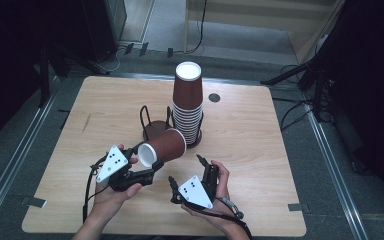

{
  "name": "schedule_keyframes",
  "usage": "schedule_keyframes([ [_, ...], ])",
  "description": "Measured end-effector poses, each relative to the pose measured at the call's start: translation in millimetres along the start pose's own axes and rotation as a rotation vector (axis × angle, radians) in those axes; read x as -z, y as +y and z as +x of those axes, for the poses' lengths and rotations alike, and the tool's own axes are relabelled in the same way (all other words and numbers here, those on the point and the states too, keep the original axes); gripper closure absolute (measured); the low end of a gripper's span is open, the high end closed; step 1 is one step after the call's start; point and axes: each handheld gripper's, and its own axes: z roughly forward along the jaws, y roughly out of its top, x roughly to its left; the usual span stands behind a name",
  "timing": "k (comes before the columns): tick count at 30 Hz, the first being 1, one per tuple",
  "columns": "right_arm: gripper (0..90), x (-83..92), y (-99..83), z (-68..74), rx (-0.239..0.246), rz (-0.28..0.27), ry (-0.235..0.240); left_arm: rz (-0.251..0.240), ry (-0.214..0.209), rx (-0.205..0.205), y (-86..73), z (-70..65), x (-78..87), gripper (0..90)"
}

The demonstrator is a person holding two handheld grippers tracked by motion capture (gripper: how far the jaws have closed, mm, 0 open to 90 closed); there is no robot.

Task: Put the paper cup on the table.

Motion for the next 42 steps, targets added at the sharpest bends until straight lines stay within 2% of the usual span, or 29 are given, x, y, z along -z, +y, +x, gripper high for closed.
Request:
schedule_keyframes([
  [4, 0.0, 0.3, 0.7, -3.0, -0.066, 0.017, 0.02, -0.019, 0.017, 0.006, -0.8, 1.8, 0.2, 23.8],
  [5, 0.0, 0.7, 1.5, -6.2, -0.132, 0.032, 0.049, -0.028, 0.023, 0.004, -1.0, 2.0, 0.3, 23.7],
  [6, 0.0, 0.7, 1.5, -6.2, -0.132, 0.032, 0.049, -0.031, 0.025, 0.005, -1.1, 2.1, 0.5, 23.7],
  [7, 0.9, 1.4, 2.6, -8.8, -0.172, 0.03, 0.055, -0.04, 0.032, 0.003, -1.3, 2.4, 0.5, 23.7],
  [8, 0.9, 1.4, 2.6, -8.8, -0.172, 0.03, 0.055, -0.04, 0.032, 0.003, -1.3, 2.4, 0.5, 23.7],
  [11, 0.0, 4.0, 6.9, -12.2, -0.237, 0.035, 0.054, -0.061, 0.04, -0.011, -2.0, 2.0, 0.4, 23.7],
  [12, 0.0, 5.4, 9.4, -14.2, -0.273, 0.038, 0.052, -0.062, 0.043, -0.019, -2.3, 1.7, 0.3, 23.8],
  [13, 0.0, 5.4, 9.4, -14.2, -0.273, 0.038, 0.052, -0.062, 0.041, -0.018, -2.5, 1.3, -0.1, 23.8],
  [14, 0.0, 6.1, 10.6, -15.4, -0.298, 0.041, 0.048, -0.064, 0.037, -0.014, -2.7, 1.0, -0.3, 23.8],
  [15, 0.0, 7.7, 12.8, -18.6, -0.366, 0.042, 0.052, -0.069, 0.033, -0.008, -2.8, 0.3, -0.7, 23.8],
  [17, 0.0, 8.1, 13.1, -19.4, -0.38, 0.042, 0.052, -0.073, 0.031, -0.009, -2.7, -0.4, -1.3, 23.8],
  [18, 0.0, 9.1, 13.8, -21.0, -0.41, 0.042, 0.053, -0.075, 0.03, -0.008, -2.7, -1.2, -1.6, 23.8],
  [19, 0.0, 10.7, 15.2, -24.0, -0.464, 0.038, 0.048, -0.078, 0.029, -0.007, -2.6, -2.0, -1.8, 23.8],
  [22, 0.0, 13.5, 18.5, -28.7, -0.544, 0.033, 0.038, -0.09, 0.024, -0.005, -3.6, -4.1, -3.5, 23.8],
  [24, 0.0, 14.1, 19.6, -29.6, -0.564, 0.031, 0.035, -0.087, 0.023, -0.006, -4.1, -4.6, -4.0, 23.8],
  [25, 0.0, 17.0, 24.0, -30.0, -0.615, 0.034, 0.017, -0.089, 0.026, -0.007, -4.3, -4.8, -4.6, 23.8],
  [26, 0.0, 17.0, 24.0, -30.0, -0.615, 0.034, 0.017, -0.089, 0.026, -0.007, -4.3, -4.8, -4.6, 23.8],
  [27, 0.0, 20.3, 29.6, -28.2, -0.646, 0.039, 0.003, -0.103, 0.027, -0.001, -3.6, -4.9, -4.7, 23.8],
  [31, 0.0, 26.3, 40.5, -24.9, -0.708, 0.039, -0.019, -0.119, 0.015, 0.01, -2.3, -6.0, -4.5, 23.8],
  [32, 0.0, 26.3, 40.5, -24.9, -0.708, 0.039, -0.019, -0.119, 0.015, 0.01, -2.3, -6.0, -4.5, 23.8],
  [38, 0.0, 27.6, 49.7, -33.1, -0.884, 0.037, -0.029, -0.127, 0.011, 0.012, -2.3, -8.2, -6.0, 23.8],
  [39, 0.0, 26.5, 49.8, -34.7, -0.932, 0.037, -0.03, -0.128, 0.011, 0.012, -2.3, -8.4, -6.3, 23.8],
  [41, 0.0, 25.0, 49.6, -35.3, -0.97, 0.038, -0.023, -0.129, 0.011, 0.01, -2.5, -8.6, -6.7, 23.8],
  [42, 0.0, 25.0, 49.6, -35.3, -0.97, 0.038, -0.023, -0.129, 0.011, 0.01, -2.5, -8.6, -6.7, 23.8],
])
